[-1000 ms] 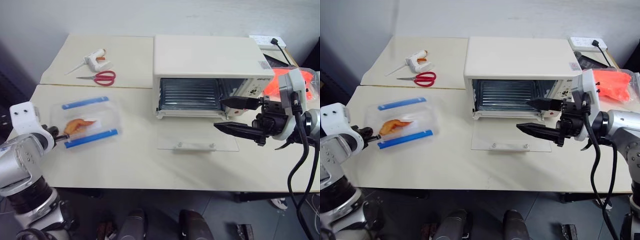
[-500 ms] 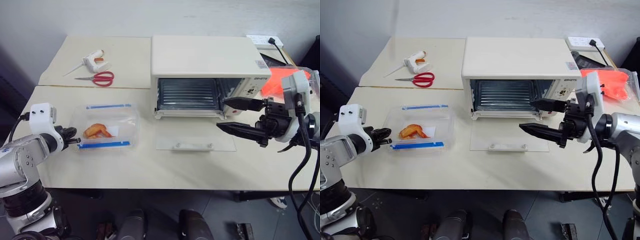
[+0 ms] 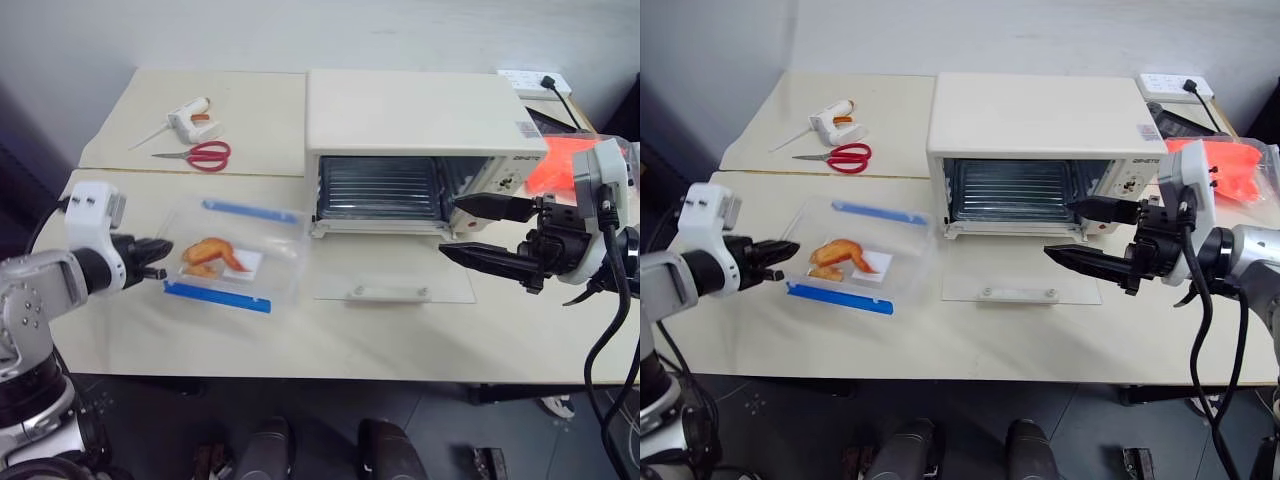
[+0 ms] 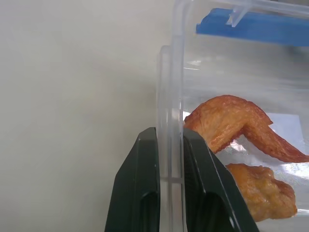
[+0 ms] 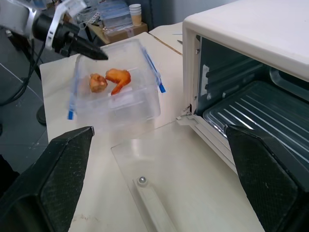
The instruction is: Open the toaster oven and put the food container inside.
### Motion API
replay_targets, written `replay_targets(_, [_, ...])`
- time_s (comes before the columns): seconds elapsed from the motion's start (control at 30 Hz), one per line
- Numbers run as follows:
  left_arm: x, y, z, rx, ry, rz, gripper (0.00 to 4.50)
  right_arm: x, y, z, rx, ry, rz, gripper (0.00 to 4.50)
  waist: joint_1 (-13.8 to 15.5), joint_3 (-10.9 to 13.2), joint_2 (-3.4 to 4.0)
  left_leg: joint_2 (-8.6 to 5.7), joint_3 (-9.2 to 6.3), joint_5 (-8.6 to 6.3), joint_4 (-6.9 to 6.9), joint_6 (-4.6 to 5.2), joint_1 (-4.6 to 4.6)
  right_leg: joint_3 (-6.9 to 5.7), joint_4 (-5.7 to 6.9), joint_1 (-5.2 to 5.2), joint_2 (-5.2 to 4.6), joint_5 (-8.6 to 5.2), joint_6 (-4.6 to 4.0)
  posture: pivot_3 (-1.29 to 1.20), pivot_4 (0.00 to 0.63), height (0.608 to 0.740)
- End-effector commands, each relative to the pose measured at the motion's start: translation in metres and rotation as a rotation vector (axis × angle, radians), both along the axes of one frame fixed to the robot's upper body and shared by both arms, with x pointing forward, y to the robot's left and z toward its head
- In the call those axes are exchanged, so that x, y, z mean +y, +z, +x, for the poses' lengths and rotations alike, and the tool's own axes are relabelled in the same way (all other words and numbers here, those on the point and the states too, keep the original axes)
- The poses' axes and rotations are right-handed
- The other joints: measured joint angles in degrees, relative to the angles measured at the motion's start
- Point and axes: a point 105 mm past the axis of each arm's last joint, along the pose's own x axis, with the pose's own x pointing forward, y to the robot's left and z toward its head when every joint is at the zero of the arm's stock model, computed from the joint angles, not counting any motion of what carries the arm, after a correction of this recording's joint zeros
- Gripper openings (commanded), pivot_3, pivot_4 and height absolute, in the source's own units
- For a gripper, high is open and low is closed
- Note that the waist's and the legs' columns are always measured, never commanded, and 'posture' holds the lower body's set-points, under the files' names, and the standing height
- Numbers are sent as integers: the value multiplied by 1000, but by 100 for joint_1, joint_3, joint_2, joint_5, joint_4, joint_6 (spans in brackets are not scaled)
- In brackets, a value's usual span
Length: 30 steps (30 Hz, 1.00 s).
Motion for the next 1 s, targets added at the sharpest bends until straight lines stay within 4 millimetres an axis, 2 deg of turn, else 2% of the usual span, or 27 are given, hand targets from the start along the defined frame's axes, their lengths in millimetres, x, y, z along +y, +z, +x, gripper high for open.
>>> replay_targets(0.03, [-21,23,4,-63,-103,13,239,-10,6,-5,-36,-35,-26,4500,-9,0,0,-1,0,0,0,1,0,0,-2,2,0,0,0,0,150,740])
replay_targets(0.17, [-69,21,8,-41,-280,23,239,-27,2,-10,-25,-113,-40,4500,-23,0,0,-4,5,-3,-2,5,1,2,1,1,1,0,1,0,150,740])
replay_targets(0.37, [-109,5,16,-16,-408,110,239,-39,2,-21,-25,-176,-50,4500,-34,0,0,3,19,0,-1,2,5,9,3,-1,13,1,2,0,150,740])
replay_targets(0.57, [-118,-7,38,21,-360,83,239,-40,-1,-31,-18,-210,-50,4500,-22,0,1,2,21,7,0,5,7,14,5,0,13,1,2,0,150,740])
replay_targets(0.8, [-152,-9,33,34,-471,38,239,-46,-4,-41,-3,-245,-52,4500,-3,1,0,-5,16,7,1,10,2,13,4,1,8,2,5,0,150,740])
replay_targets(1.0, [-160,-9,37,15,-478,52,239,-45,-2,-42,-7,-247,-56,4500,-25,1,0,-30,14,11,1,10,5,15,5,1,8,3,6,0,150,740])
